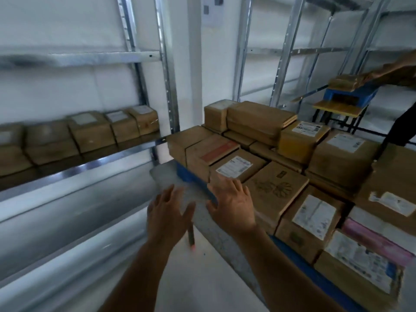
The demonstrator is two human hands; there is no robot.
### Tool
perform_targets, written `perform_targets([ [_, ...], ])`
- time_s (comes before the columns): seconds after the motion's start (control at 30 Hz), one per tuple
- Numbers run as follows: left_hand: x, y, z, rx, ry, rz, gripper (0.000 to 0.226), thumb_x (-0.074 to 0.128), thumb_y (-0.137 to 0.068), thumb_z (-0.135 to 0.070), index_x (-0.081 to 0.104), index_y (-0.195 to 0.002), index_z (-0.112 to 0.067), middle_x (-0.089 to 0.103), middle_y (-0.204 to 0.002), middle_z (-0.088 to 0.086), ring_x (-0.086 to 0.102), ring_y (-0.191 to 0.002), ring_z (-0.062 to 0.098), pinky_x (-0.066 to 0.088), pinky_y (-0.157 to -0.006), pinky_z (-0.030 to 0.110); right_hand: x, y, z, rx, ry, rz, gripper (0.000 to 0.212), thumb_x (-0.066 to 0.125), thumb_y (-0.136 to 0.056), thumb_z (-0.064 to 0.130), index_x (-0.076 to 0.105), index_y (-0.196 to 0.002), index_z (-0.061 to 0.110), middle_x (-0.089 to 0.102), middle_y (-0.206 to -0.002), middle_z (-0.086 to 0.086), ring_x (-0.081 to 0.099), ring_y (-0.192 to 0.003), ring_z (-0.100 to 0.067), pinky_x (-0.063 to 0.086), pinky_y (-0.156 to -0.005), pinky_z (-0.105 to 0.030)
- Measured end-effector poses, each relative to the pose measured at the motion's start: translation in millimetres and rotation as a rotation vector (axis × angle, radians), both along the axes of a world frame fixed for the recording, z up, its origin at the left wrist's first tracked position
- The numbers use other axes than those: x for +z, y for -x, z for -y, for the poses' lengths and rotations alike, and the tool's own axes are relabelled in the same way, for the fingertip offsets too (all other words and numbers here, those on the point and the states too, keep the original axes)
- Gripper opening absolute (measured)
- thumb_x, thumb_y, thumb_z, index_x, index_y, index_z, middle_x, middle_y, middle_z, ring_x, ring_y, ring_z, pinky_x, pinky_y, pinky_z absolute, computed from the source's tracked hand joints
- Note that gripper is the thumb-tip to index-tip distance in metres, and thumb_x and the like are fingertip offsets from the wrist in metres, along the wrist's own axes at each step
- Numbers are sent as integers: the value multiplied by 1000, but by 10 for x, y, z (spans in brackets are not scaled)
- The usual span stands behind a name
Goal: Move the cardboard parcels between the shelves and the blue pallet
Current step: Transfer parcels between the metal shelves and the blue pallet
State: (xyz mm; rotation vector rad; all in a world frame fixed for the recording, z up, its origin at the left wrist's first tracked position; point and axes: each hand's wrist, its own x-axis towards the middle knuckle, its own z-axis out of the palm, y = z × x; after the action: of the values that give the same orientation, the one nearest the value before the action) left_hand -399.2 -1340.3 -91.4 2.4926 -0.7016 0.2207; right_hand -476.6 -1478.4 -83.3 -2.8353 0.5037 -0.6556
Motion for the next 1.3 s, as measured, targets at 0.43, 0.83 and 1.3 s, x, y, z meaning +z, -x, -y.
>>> perform_targets([
  [0.43, -106, -559, -1950, 292, -75, 51, 74, 38, -88, -62, 17, -149, -25, 9, -158, 4, 4, -145, 22, 7, -116, 43, -71, -1089, -1750, 386, 40, 1, 53, 51, -91, 50, 46, -137, 26, 36, -149, -6, 30, -137, -25, 23, -112, -40],
  [0.83, -332, -1095, -2325, 437, -41, -18, 84, 22, -77, -70, 16, -149, -27, 6, -158, 3, 2, -145, 22, 5, -117, 47, -205, -1841, -2208, 488, 26, -1, 53, 61, -86, 46, 54, -132, 19, 45, -143, -12, 40, -131, -31, 31, -106, -45],
  [1.3, -245, -2792, -2747, 562, -86, 2, 80, 31, -82, -69, 17, -148, -28, 7, -158, 3, 1, -145, 23, 3, -115, 49, -143, -3663, -2582, 584, -10, -15, 56, 56, -88, 50, 50, -135, 21, 46, -142, -11, 39, -132, -28, 30, -106, -41],
])
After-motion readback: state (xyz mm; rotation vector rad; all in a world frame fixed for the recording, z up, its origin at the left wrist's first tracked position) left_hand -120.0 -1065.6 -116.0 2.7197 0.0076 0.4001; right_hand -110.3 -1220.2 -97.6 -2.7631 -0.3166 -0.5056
